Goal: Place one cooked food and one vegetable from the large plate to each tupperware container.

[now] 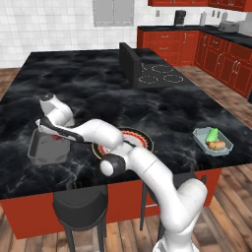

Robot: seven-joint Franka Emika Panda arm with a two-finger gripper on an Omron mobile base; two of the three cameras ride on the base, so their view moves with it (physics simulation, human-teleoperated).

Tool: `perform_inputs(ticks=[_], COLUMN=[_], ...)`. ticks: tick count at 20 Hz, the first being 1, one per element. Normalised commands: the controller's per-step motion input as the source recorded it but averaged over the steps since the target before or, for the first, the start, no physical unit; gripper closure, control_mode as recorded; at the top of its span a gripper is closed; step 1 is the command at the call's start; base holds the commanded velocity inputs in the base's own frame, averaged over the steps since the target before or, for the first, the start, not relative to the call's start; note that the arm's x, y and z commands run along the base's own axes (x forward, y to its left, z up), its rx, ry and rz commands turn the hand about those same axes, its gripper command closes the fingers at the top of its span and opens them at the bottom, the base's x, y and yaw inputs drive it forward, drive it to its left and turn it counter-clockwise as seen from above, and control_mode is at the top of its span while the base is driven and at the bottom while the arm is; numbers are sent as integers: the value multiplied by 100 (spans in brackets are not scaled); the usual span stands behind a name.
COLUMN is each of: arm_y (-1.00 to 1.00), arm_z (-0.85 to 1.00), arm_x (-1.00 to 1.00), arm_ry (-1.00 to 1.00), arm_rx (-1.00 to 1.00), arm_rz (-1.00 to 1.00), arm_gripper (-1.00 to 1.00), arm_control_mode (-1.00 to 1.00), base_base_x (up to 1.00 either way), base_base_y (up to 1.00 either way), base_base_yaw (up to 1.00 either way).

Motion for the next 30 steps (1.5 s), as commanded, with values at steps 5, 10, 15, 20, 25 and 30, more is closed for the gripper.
perform_inputs(ticks=[5, 10, 15, 20, 25, 30], arm_y=[67, 53, 2, 0, 0, -12], arm_z=[5, -37, -10, 13, 4, 55], arm_x=[15, 16, 20, 7, 0, -6], arm_ry=[5, 9, 0, 0, 0, -8], arm_rx=[0, -6, -6, 0, 0, 2], arm_rz=[10, 6, 3, 4, 6, 11], arm_gripper=[100, 100, -100, -100, -100, -100], arm_control_mode=[-100, -100, -100, -100, -100, -100], base_base_x=[0, 0, 0, 0, 0, 0], base_base_y=[0, 0, 0, 0, 0, 0], base_base_yaw=[0, 0, 0, 0, 0, 0])
